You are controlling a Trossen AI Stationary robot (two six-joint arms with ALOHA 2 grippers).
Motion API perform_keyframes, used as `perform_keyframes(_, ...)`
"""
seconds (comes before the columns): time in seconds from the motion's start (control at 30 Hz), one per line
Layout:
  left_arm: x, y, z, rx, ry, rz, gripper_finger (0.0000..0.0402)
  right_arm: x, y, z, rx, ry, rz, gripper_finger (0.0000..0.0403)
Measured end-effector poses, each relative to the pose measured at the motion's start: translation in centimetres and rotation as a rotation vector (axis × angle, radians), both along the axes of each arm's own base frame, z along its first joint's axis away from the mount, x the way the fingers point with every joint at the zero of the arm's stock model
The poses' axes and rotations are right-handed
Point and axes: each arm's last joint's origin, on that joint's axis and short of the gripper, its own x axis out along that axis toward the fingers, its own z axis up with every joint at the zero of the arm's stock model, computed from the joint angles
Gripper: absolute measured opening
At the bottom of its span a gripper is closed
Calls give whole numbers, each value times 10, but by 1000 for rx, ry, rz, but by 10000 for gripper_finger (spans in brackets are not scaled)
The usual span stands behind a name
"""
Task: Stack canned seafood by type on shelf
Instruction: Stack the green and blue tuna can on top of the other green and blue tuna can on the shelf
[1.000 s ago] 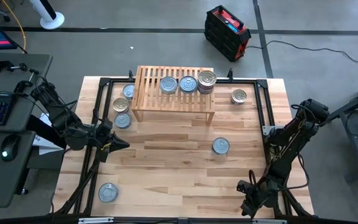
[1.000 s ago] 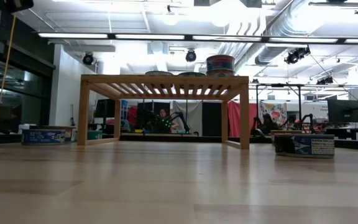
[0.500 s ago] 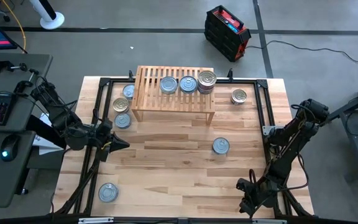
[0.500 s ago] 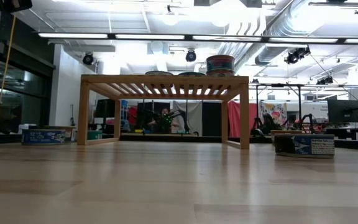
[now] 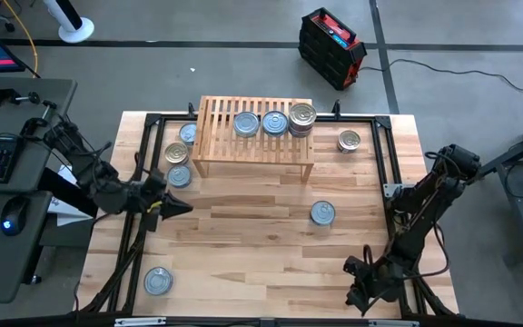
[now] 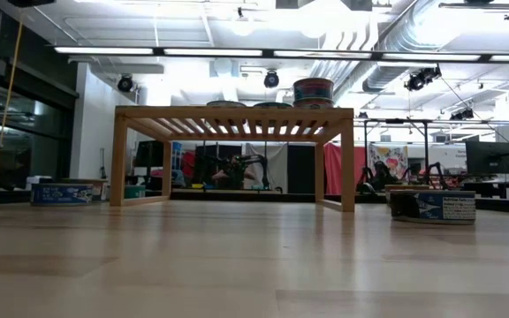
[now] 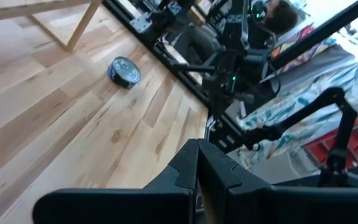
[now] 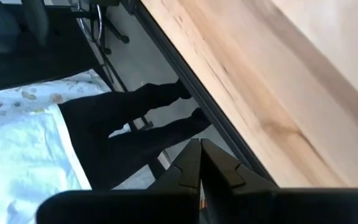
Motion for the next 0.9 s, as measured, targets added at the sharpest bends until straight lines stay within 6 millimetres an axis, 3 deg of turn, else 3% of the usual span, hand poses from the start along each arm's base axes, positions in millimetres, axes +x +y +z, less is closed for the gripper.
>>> perform_keyframes(0.27,9,8,12,-38,-108,69,0,17,-12,0,-31,-33,-32,0)
perform_keyframes(0.43,15,32,32,9,-58,221,0,33,-23,2,-36,-71,-72,0)
perform_keyframes(0.7,-18,99,95,427,378,558,0,66,-51,7,-17,-138,-195,0)
perform_keyframes(0.8,-23,125,96,507,625,700,0,79,-65,9,-7,-152,-264,0)
perform_keyframes(0.9,-17,156,80,460,829,707,0,90,-80,10,8,-157,-316,0)
